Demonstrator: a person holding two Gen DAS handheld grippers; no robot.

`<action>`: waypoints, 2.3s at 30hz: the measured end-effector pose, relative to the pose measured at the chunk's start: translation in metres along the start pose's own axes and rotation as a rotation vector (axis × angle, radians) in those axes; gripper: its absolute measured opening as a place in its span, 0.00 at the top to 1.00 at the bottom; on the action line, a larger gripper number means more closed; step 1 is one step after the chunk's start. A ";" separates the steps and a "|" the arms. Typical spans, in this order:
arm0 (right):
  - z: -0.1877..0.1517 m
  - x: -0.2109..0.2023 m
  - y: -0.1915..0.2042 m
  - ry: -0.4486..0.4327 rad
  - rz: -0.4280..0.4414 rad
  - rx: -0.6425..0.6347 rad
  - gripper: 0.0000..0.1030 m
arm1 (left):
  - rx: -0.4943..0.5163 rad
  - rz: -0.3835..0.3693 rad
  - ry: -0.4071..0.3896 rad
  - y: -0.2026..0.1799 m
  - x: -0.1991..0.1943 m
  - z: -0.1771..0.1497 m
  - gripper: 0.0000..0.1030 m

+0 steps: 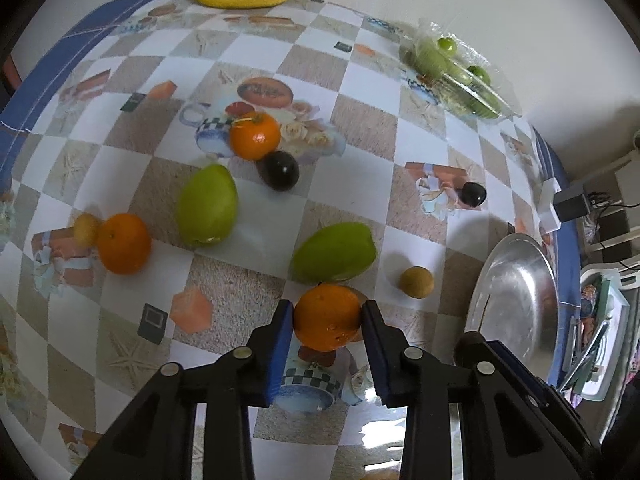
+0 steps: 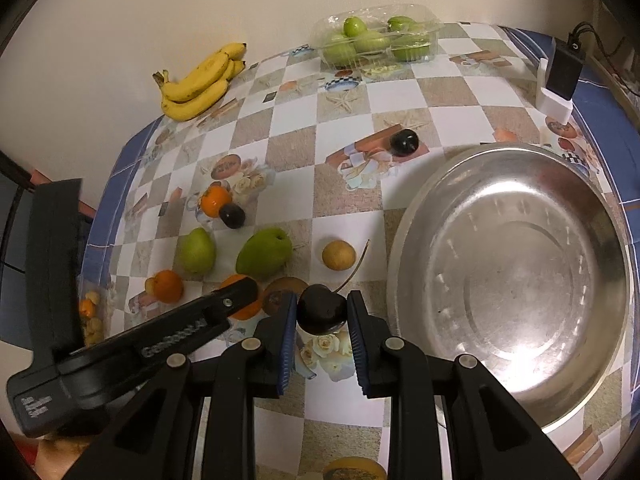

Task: Organize fruits
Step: 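Carry both fruits over the steel bowl and open both tools to drop them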

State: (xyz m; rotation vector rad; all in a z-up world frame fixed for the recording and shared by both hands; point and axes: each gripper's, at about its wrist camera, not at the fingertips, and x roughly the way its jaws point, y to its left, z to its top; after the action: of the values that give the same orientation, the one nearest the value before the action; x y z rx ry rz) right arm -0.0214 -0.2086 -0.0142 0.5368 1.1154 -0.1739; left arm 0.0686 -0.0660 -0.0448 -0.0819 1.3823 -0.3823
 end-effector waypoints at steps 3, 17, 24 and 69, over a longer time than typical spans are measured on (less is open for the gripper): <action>0.001 0.001 -0.008 0.003 -0.005 0.024 0.74 | 0.012 -0.001 -0.008 -0.004 -0.004 0.000 0.64; 0.005 -0.025 -0.095 -0.050 -0.166 0.253 0.74 | 0.288 -0.033 -0.050 -0.096 -0.013 -0.029 0.64; 0.004 -0.038 -0.149 -0.070 -0.236 0.371 0.74 | 0.442 -0.054 -0.022 -0.141 0.002 -0.054 0.64; 0.005 -0.021 -0.115 0.016 -0.244 0.250 0.49 | 0.144 0.268 -0.076 -0.034 -0.004 -0.007 0.19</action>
State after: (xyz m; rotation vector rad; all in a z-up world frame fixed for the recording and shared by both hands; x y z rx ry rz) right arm -0.0722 -0.3130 -0.0311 0.6235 1.1803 -0.5270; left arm 0.0540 -0.0950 -0.0333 0.2034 1.2673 -0.2502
